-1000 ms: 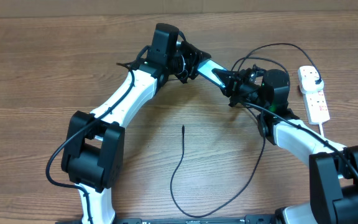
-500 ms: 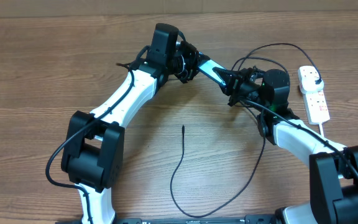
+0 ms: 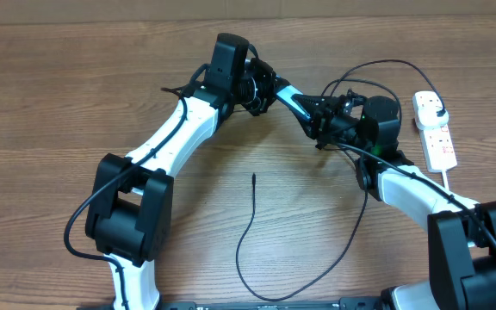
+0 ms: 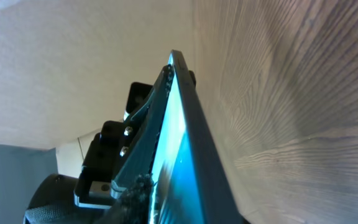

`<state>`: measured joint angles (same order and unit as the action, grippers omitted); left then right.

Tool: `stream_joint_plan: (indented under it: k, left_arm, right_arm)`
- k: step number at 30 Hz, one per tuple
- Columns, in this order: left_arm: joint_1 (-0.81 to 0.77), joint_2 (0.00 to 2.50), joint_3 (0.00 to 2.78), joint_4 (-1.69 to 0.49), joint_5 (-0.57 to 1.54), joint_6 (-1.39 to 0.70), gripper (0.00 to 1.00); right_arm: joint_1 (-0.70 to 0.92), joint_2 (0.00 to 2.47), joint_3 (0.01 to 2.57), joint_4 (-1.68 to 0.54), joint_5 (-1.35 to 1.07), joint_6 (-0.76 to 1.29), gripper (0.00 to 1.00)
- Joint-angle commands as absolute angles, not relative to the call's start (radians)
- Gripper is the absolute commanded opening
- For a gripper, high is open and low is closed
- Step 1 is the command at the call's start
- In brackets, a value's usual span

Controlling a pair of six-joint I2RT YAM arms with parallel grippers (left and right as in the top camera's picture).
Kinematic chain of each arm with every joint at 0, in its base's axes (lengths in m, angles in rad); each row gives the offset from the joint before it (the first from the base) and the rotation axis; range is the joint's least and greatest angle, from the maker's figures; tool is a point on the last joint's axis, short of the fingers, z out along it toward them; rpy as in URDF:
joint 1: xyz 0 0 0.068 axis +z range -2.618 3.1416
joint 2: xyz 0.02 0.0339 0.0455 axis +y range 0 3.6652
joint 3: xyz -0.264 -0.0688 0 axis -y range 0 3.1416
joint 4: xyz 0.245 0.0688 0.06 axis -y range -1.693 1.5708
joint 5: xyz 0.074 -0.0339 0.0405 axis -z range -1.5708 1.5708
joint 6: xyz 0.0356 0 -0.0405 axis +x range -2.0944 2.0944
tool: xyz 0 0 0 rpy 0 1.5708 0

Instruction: Plug charger to phone and switch on socket

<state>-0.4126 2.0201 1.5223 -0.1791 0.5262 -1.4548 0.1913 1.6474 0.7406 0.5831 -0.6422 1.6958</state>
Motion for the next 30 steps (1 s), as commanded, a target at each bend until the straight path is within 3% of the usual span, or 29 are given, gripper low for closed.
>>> stream_joint_plan:
  k: [1,2,3,5,10,14,21,30]
  left_arm:
    - [-0.411,2.022,1.514,-0.178,0.544,-1.401,0.04]
    - [-0.408,2.022,1.514,-0.178,0.552,-1.401,0.04]
    - [-0.402,2.022,1.514,-0.178,0.557,-1.391,0.04]
    - [-0.390,2.022,1.514,-0.178,0.564,-1.371,0.04]
    - [-0.328,2.022,1.514,-0.179,0.630,-1.271,0.04]
    - [-0.212,2.022,1.514,-0.187,0.875,-1.065,0.04]
    - [-0.030,2.022,1.514,-0.305,1.114,-0.850,0.04]
    - [0.091,2.022,1.514,-0.327,1.327,-0.673,0.04]
  right_arm:
    - [0.197,1.641,0.753,0.600,-0.651,1.622,0.49]
    - [0.197,1.641,0.753,0.610,-0.652,1.584,0.58]
    - [0.197,1.641,0.753,0.624,-0.654,1.531,0.79]
    - [0.195,1.641,0.753,0.663,-0.677,1.461,1.00]
    - [0.190,1.641,0.753,0.736,-0.754,1.314,1.00]
    - [0.162,1.641,0.753,0.728,-0.908,1.087,1.00]
    - [0.151,1.641,0.753,0.674,-1.024,0.940,1.00]
    - [0.151,1.640,0.756,0.303,-0.827,0.756,1.00]
